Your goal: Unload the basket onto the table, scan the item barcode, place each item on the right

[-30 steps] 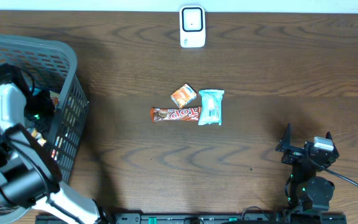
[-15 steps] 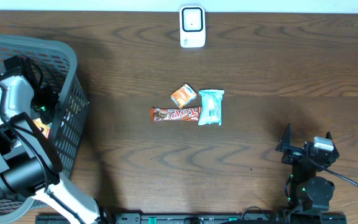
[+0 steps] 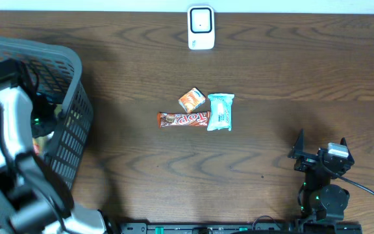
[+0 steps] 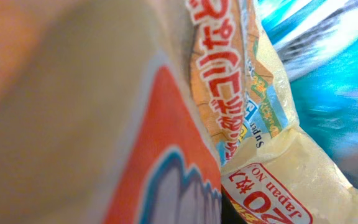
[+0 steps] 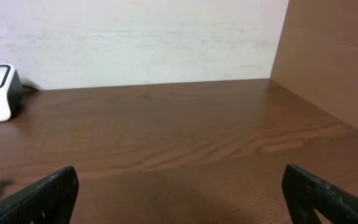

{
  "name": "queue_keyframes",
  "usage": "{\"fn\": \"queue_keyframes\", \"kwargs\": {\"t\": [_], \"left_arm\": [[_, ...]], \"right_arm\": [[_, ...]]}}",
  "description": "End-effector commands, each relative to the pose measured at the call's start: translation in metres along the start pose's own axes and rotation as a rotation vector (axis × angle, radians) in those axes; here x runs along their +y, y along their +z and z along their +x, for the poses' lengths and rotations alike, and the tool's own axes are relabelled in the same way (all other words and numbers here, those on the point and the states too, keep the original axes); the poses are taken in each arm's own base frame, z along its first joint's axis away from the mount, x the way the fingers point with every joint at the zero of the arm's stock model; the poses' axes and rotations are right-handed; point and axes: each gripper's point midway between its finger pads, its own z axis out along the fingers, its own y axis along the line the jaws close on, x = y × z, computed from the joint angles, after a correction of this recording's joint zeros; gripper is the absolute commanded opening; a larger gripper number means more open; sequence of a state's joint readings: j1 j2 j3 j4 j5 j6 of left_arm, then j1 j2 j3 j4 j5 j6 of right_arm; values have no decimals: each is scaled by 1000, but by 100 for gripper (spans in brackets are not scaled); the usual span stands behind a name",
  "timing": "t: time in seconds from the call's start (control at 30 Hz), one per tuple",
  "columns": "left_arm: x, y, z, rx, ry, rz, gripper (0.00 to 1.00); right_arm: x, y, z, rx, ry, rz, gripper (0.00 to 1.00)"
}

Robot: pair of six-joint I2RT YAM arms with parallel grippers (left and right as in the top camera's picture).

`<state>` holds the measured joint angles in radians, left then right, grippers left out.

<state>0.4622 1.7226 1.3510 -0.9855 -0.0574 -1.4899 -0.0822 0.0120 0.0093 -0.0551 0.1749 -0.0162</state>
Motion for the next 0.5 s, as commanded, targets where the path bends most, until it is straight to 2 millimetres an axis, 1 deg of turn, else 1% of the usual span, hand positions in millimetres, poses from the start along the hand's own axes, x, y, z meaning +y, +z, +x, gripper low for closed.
{"fn": "queue_keyframes", "kwargs": {"t": [0.0,0.17,0.27,0.37,0.43,0.47], "left_arm": [[1,-56,-35,-172,-7,142,7],[6,-110,-41,-174,-40,312,7],[11,-143,-40,-155,-56,428,7],[17,-173,-32,-109,-51,540,7],[23,-193,-19,-56,-25,616,7],[24,-200,-14,-38,-14,641,7]], "right_arm": [[0,0,1,0,-15,1,99],[0,0,1,0,-15,1,99],[0,0,1,0,-15,1,99],[0,0,1,0,-15,1,99],[0,0,1,0,-16,1,99],[0,0,1,0,-16,1,99]]}}
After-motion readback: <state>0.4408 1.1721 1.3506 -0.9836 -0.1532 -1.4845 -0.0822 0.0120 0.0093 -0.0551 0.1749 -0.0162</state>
